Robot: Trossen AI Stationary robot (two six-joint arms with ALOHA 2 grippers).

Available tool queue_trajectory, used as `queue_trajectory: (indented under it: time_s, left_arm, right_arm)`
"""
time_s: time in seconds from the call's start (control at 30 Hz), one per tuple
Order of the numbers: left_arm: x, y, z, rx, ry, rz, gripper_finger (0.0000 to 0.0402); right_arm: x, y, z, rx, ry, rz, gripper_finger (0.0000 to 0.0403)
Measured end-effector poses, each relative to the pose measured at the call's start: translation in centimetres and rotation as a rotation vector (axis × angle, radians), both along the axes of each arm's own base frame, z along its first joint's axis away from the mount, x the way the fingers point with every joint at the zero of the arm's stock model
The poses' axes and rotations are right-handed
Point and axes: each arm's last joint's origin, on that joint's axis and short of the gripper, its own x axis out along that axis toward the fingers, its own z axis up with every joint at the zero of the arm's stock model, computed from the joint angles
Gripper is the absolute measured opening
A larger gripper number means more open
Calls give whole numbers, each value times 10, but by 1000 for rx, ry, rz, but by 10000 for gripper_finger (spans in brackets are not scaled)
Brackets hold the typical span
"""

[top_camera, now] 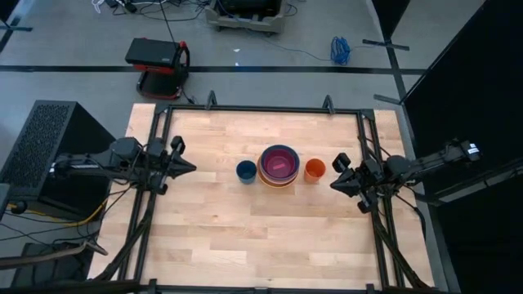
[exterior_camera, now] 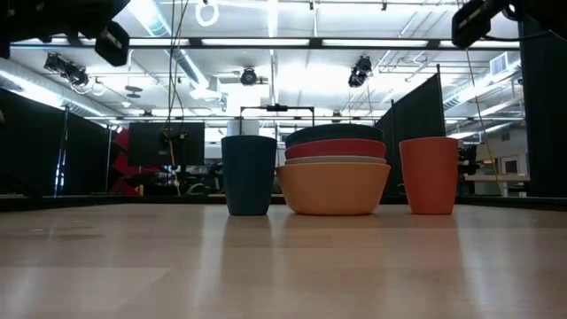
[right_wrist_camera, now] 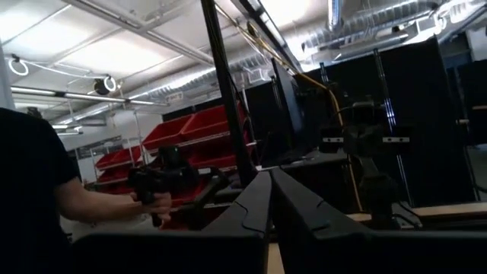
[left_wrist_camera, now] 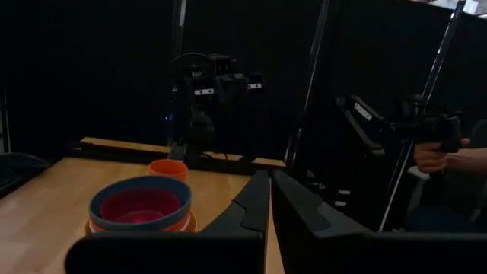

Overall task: Nest bowls inside each other
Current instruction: Return to Home Position

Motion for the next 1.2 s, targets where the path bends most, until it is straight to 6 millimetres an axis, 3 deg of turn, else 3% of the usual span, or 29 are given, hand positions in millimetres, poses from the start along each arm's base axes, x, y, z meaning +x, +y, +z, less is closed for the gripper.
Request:
queue_trajectory:
  time_s: [0.7, 1.2]
  left_arm:
    - [14, 0, -61, -76, -86, -35, 0]
    - [14, -1, -64, -104, -51, -51, 1]
  right_arm:
    - [-11, -4, -28, 50, -62, -25, 0]
    - [-10, -5, -32, 38, -23, -53, 0]
